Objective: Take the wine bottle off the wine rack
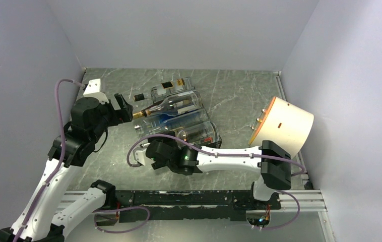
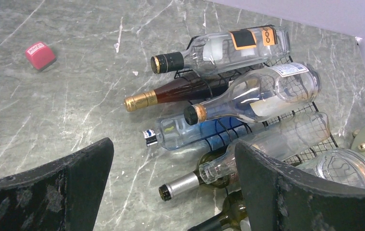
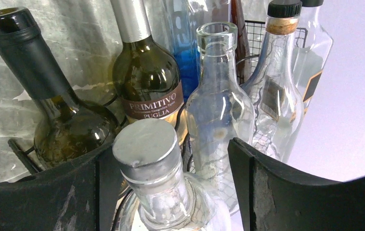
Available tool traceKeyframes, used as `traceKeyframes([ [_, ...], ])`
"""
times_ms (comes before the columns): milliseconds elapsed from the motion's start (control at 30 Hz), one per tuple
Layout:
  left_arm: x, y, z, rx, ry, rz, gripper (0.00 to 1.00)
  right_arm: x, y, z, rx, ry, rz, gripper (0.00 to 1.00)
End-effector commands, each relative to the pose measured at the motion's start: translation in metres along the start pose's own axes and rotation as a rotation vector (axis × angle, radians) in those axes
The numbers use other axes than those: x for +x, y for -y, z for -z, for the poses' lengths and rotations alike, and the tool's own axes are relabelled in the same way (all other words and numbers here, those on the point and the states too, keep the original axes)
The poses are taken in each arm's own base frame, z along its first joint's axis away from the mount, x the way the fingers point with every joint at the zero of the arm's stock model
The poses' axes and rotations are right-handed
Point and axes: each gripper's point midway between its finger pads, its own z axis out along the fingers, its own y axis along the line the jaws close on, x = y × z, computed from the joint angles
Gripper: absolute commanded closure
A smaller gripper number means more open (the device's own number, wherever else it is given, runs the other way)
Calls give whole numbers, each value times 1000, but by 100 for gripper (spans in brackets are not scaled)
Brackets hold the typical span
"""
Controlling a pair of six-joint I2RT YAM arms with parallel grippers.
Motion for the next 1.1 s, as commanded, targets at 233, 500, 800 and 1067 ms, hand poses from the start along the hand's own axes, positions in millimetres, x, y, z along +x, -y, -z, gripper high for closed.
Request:
traceKeyframes([
  [233, -5, -7, 5, -24, 13, -22, 1, 24, 15, -15, 60, -100, 45, 23],
  [500, -2, -8, 3, -33, -3, -27, 0, 32, 10, -22, 50, -139, 58, 32],
  [800, -3, -12, 3, -45, -2, -73, 0, 19, 18, -10, 84, -123, 46, 60],
  [1067, -2, -15, 0, -68, -7, -86, 1, -9, 40, 19, 185, -20, 11, 79],
])
